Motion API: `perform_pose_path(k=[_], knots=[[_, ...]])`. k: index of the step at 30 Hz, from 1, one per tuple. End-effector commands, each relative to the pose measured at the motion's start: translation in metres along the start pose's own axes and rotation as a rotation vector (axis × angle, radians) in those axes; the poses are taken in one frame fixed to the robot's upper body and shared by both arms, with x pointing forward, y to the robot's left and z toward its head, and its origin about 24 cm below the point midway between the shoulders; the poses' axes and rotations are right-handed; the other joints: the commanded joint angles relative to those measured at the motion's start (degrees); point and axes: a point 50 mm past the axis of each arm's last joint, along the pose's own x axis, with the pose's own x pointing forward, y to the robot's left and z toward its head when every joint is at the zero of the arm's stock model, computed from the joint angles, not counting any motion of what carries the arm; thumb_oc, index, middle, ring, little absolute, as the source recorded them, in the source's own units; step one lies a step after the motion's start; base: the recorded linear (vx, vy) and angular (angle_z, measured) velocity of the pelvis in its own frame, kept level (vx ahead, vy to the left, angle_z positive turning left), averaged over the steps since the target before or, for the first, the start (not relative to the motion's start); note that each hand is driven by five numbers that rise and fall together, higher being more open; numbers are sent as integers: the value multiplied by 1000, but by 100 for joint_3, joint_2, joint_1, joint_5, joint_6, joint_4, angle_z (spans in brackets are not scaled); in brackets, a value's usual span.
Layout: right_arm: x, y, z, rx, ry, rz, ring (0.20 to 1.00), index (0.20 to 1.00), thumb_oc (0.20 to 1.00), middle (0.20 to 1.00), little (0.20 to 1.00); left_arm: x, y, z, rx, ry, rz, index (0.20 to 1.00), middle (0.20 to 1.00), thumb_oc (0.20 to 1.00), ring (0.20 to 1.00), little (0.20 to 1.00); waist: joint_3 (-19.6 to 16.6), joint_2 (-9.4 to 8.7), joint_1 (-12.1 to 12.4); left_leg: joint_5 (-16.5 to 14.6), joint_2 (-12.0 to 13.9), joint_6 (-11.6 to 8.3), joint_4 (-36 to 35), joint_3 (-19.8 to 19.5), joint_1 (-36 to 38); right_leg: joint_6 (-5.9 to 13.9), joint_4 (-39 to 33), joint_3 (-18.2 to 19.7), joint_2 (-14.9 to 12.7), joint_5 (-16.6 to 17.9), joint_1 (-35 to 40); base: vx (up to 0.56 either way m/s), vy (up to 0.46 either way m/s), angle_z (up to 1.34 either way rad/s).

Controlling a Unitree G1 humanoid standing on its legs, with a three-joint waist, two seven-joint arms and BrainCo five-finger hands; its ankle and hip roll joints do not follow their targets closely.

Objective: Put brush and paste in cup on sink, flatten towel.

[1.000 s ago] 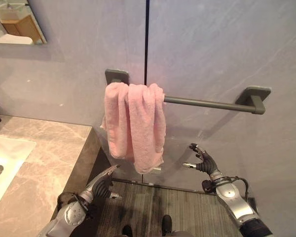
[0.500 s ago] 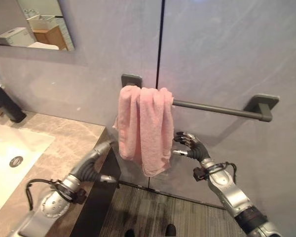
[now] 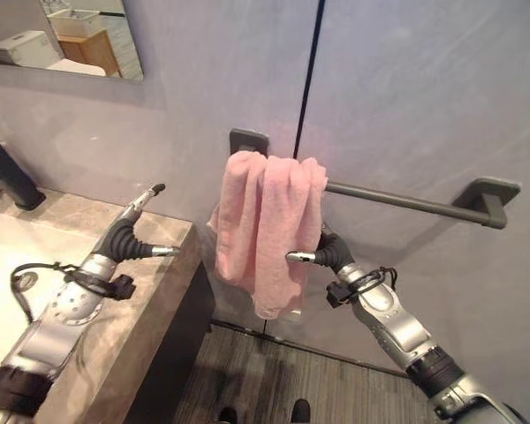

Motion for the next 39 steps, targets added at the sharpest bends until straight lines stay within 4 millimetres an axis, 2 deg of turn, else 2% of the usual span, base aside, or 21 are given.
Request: perform_pose_path(k=[1,5,8,9,10,12,14,18,21,22,26,28,31,32,33,34,35,36,39], knots=[[18,1,35,4,-139,37,1000,1000,1000,1000,1000,12,8,8,-97,-46,64,1000,1000,1000,1000,1000,-68,41,41,-40,-147,74,27,126,-126,461,192,188,-288,-241,297,11,99,-47],[26,18,44,10,-164,111,1000,1000,1000,1000,1000,32,3,7,-235,-36,80,1000,1000,1000,1000,1000,-30,76,-51,-59,-139,90,40,377,-219,520,127,420,-306,-95,97,16,72,-42],[28,27,47,22,-175,153,1000,1000,1000,1000,1000,46,-5,16,-291,-69,73,1000,1000,1000,1000,1000,24,78,-125,-78,-143,95,89,479,-324,544,121,525,-308,-31,-45,12,46,-11],[29,29,48,24,-176,160,915,915,915,915,915,48,-7,18,-298,-75,62,1000,1000,1000,1000,1000,27,79,-137,-80,-144,97,99,499,-335,544,125,538,-311,-28,-58,0,0,0],[28,32,46,30,-169,171,887,887,887,887,887,50,-13,21,-307,-85,34,1000,1000,1000,1000,1000,26,81,-158,-90,-147,103,96,506,-320,536,140,561,-312,-36,-60,57,16,-5],[27,36,43,31,-159,189,900,900,900,900,900,50,-18,22,-305,-88,-4,1000,1000,1000,1000,1000,8,85,-183,-114,-161,107,91,504,-282,526,151,554,-318,-62,-23,59,9,-5],[26,38,40,28,-144,201,862,862,862,862,862,49,-23,23,-302,-83,-37,1000,1000,1000,1000,1000,-23,90,-207,-135,-168,106,79,490,-218,517,147,526,-320,-84,28,70,3,8],[25,41,35,30,-127,216,865,865,865,865,865,50,-33,25,-287,-86,-101,1000,1000,1000,1000,1000,-77,116,-227,-163,-182,104,63,480,-122,514,115,487,-315,-120,117,63,2,8],[25,44,34,33,-118,232,784,784,784,784,784,52,-42,28,-269,-89,-158,1000,1000,1000,1000,1000,-122,146,-257,-172,-170,88,35,494,-49,519,78,439,-305,-149,178,45,-9,0],[25,44,33,34,-116,234,711,711,711,711,711,53,-44,30,-268,-95,-170,1000,1000,1000,1000,1000,-130,147,-262,-172,-166,82,27,498,-40,516,72,430,-300,-154,188,28,-14,-3],[24,45,31,38,-104,235,683,683,683,683,683,57,-54,37,-252,-115,-225,1000,1000,1000,1000,1000,-149,160,-294,-175,-145,63,27,495,-30,511,57,417,-284,-167,193,6,-4,-1],[23,43,29,36,-97,228,705,705,705,705,705,58,-57,41,-242,-129,-249,1000,1000,1000,1000,1000,-160,170,-313,-174,-140,56,27,488,-22,506,56,411,-279,-177,211,0,0,0],[21,42,26,36,-82,225,689,689,689,689,689,61,-63,44,-222,-140,-287,1000,1000,1000,1000,1000,-173,181,-348,-183,-123,44,27,483,4,499,48,402,-271,-185,230,0,0,0],[21,43,24,39,-76,226,592,592,592,592,592,61,-66,46,-219,-144,-298,1000,1000,1000,1000,1000,-176,189,-357,-185,-123,43,27,481,17,498,47,405,-270,-187,238,0,0,0],[20,43,23,40,-71,224,457,457,457,457,457,62,-67,47,-219,-148,-300,1000,1000,1000,1000,1000,-179,203,-366,-186,-121,40,27,481,26,494,44,402,-269,-194,250,0,0,0],[20,43,21,45,-68,222,297,297,297,297,297,62,-70,47,-227,-148,-302,652,652,652,652,652,-186,212,-376,-186,-120,39,27,481,36,492,44,403,-269,-196,262,0,0,0],[20,43,21,45,-68,222,200,200,200,200,200,63,-70,47,-228,-149,-303,360,360,360,360,360,-185,213,-375,-186,-120,39,27,481,37,492,44,402,-269,-196,263,0,0,0],[20,44,21,51,-65,221,200,200,200,200,200,64,-73,46,-229,-143,-306,200,200,200,200,200,-188,230,-390,-185,-120,36,27,489,47,493,41,403,-268,-201,270,0,0,0],[17,42,17,61,-56,198,200,200,200,200,200,61,-80,42,-290,-124,-275,200,200,200,200,200,-226,262,-407,-180,-115,25,27,494,68,486,37,414,-264,-213,296,7,-14,-4]])
